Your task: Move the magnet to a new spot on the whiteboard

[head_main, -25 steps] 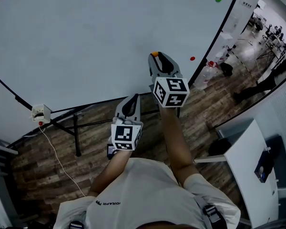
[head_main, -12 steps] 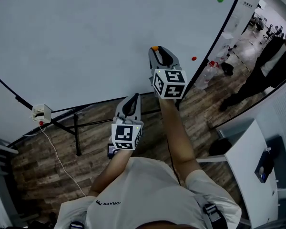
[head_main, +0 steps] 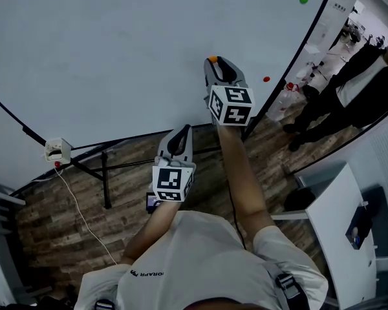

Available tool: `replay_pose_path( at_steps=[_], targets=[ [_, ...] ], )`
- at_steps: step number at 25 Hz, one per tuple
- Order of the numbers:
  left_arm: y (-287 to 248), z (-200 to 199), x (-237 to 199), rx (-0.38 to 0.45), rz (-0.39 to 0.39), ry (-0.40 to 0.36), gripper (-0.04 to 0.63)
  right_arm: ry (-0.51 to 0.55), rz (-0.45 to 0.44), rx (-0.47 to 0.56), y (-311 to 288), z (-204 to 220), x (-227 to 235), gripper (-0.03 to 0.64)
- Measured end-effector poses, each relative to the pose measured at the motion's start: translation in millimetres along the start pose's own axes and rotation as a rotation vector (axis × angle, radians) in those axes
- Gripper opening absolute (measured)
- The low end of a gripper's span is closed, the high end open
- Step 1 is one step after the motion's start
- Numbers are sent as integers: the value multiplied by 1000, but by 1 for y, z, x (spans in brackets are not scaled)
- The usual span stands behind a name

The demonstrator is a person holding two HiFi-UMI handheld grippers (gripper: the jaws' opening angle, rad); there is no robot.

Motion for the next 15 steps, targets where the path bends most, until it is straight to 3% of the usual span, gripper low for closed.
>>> replay_pose_path(
  at_steps=[15],
  targets=[
    [0, -1, -3, 4, -9, -6, 3, 28, 16, -45, -23, 9, 5, 130]
  ],
)
Point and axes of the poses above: the fingertips, and each gripper's own axes: y backward along the fingers, x to its right, z out of its underside, the point moved 4 cm from there along y, backward along the fingers, and after that the axes turned 1 degree about -x, right-handed, at the moved point
